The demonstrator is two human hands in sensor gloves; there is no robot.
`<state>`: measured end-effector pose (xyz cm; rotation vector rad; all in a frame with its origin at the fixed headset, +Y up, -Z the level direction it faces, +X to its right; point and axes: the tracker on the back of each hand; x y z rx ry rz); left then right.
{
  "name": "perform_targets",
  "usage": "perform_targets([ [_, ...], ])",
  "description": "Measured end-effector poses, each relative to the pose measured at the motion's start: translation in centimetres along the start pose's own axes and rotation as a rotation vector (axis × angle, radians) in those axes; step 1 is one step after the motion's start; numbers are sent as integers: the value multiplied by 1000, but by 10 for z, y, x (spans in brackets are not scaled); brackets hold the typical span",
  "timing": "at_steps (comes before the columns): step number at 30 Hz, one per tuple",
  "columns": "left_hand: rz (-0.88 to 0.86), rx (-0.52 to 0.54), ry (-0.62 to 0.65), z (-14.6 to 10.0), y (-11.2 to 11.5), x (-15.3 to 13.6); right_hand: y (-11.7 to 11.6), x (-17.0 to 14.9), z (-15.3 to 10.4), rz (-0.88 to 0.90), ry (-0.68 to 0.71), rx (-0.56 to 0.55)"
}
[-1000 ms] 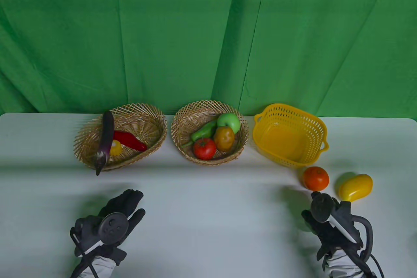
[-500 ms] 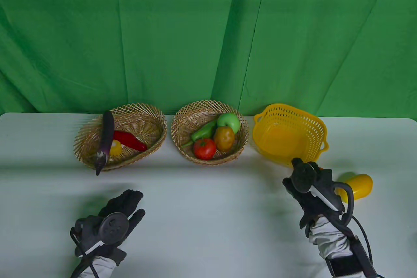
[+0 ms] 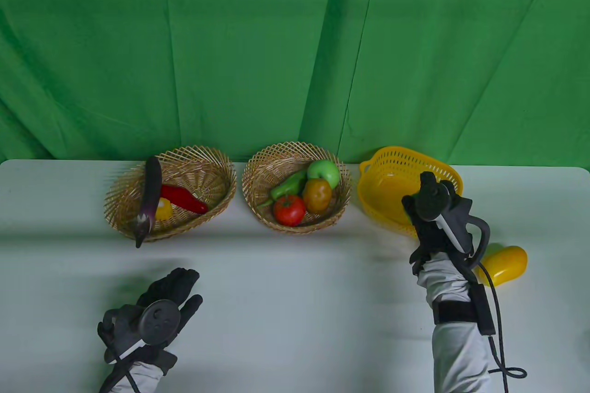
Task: Place 10 objects into 3 containers, with green background
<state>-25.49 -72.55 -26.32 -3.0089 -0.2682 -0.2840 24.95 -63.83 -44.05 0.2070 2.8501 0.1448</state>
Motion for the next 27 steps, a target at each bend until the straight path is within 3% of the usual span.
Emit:
perform_targets([
  [13,10,-8,-19,0,1,-4,-44,17,24,-155,-39,-14],
  [27,22,-14,-30,0,0,-7,-35,-16,14,-57,-6,21],
])
Point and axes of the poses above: the tracker on the back of each hand, its own x axis roughly to the thumb side, its own z axis roughly from the wrist to the fingertips, y = z × x
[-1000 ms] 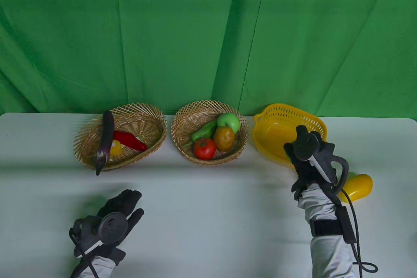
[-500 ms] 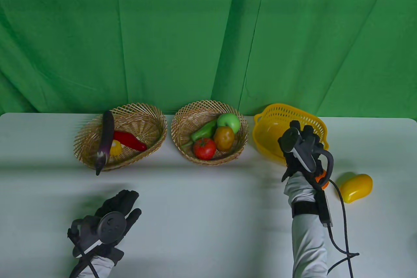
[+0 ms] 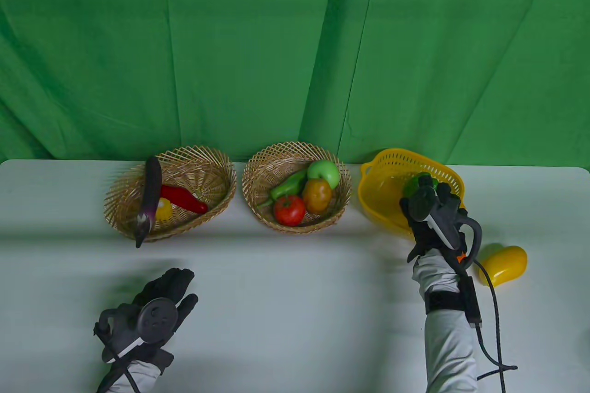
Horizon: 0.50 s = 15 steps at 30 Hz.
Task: Place 10 objects into 3 containers, with green background
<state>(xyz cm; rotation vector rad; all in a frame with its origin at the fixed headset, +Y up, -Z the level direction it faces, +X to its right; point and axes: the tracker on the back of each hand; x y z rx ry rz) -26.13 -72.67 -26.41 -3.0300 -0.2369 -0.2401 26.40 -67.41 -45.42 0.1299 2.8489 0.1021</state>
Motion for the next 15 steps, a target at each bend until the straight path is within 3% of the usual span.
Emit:
perform_targets([
  [15,-3,11,16,2,1,1,15,-74,-33,163,-85,62],
])
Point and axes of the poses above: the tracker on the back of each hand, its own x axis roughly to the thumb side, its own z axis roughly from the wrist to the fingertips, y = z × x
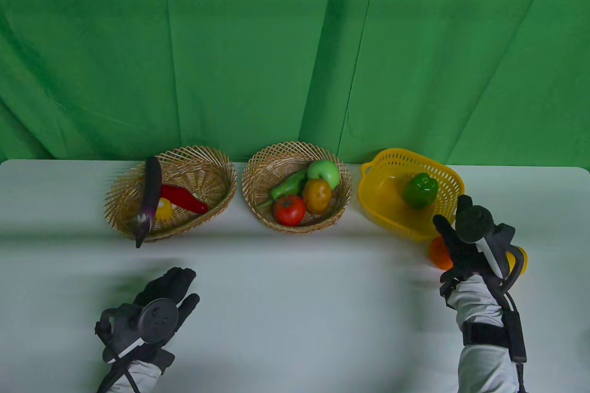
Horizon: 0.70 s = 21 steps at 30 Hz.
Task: Place 10 objects into 3 containers, with green background
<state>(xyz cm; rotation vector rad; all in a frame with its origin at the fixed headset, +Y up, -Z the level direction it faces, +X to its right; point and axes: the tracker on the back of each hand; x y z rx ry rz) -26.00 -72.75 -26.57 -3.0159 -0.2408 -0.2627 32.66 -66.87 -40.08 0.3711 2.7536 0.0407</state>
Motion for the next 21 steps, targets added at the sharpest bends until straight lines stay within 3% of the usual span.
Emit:
perform_targets([
  [9,2,-1,10,0,1,1,-20,-15,-1,-61,-29,173],
  [21,10,-17,0,0,2,2,-45,-12,12,-161,-79,224],
])
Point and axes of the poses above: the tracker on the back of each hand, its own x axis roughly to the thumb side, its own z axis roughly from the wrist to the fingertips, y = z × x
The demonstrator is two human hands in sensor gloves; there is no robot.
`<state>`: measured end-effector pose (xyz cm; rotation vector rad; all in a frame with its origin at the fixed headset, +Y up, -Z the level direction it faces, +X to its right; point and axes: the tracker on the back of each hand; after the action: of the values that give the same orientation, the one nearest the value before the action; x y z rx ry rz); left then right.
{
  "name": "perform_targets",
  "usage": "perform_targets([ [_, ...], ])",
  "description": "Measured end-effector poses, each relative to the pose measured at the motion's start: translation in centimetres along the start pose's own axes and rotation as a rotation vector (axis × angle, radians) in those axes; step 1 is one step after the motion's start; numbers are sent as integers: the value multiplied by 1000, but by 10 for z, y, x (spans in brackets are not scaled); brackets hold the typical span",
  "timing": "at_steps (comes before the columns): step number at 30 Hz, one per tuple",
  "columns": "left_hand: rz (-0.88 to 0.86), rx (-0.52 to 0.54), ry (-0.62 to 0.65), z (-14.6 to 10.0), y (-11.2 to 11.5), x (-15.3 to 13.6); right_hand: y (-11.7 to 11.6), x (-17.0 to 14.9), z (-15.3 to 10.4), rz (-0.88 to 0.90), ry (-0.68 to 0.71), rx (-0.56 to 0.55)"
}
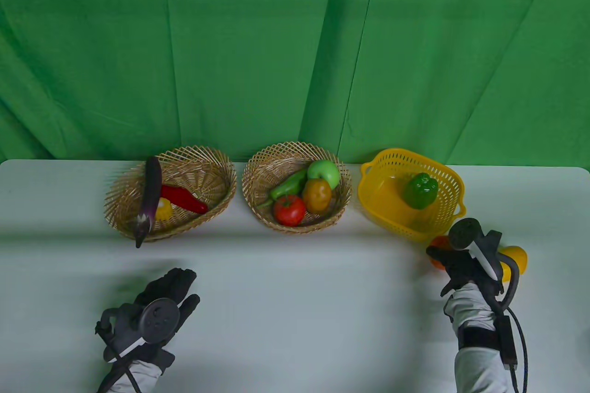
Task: Place 10 objects into 3 containers, with green background
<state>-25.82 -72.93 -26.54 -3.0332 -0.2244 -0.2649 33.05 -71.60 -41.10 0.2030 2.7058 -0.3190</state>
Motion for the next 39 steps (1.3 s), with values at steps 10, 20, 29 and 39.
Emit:
perform_targets([
  [10,7,-10,-4,0,1,0,-9,4,6,-68,-13,3],
  [20,11,-16,-6,1,1,0,-10,5,4,-90,-10,-62],
  [29,11,-5,-2,1,0,0,-7,2,-5,-134,12,-52],
  [39,10,8,10,1,0,1,13,-2,-24,-172,31,-58],
])
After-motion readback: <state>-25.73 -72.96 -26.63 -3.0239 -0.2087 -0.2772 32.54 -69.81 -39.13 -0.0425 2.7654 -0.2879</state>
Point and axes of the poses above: the tracker on the back of each hand, its own x axis roughly to the thumb side, its own z axis roughly from the wrist to the fingertips, y = z × x
